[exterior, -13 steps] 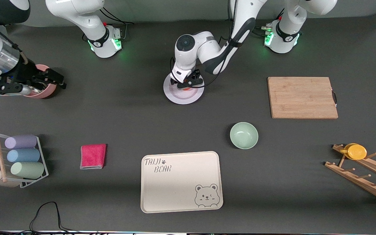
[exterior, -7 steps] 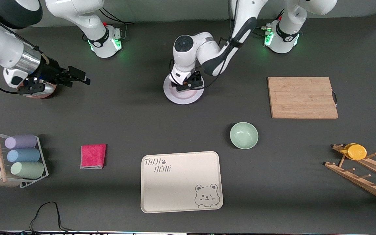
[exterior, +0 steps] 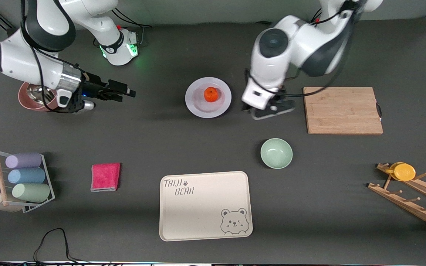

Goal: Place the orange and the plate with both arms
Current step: 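Release the orange onto the plate while the right gripper reaches the plate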

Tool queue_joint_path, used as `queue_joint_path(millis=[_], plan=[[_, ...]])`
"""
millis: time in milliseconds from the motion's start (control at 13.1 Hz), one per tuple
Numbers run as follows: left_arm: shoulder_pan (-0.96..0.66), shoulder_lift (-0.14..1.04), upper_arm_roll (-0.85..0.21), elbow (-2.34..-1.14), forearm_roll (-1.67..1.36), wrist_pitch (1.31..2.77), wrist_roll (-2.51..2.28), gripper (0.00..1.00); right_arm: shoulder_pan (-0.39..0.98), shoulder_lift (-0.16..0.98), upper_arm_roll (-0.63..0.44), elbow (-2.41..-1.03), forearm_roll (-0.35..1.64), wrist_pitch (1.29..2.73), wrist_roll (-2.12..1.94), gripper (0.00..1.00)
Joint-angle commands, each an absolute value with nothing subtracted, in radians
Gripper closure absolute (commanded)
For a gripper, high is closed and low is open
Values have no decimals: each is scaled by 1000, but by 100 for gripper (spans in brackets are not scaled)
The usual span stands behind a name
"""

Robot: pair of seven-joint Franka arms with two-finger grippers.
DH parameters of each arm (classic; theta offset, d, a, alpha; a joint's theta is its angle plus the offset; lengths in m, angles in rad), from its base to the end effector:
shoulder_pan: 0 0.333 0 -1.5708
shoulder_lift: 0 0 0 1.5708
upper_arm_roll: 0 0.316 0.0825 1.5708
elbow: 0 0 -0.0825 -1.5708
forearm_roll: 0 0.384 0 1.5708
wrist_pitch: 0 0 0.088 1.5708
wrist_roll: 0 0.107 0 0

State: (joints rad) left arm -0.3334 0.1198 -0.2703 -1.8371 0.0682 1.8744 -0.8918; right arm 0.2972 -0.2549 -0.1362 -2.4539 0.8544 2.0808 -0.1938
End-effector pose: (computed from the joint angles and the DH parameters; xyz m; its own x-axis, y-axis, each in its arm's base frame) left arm 0.4873 -0.3236 0.4573 0.9643 0.2635 -0.0246 0.2608 -0.9620 -0.0805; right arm 0.4325 0.1085 0.3983 0.9876 -0.0685 -0.1414 -0.1465 -0.7267 -0.6711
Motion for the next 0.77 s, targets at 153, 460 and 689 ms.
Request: queue_joint_path(millis=[153,460,689], plan=[[-51,85,-279,-1690,54,1640,-585,0,337,-192,-144,-2652,1292,2158,-654,0],[190,19,-276,-1693,43,1611,-307,0,345,-33,-141,-2723,1549,2114,-1027,0],[164,-43,-166,-1729,8,1614,-148,0,348,93,-140,-2726,1640,2053,-1185,0]])
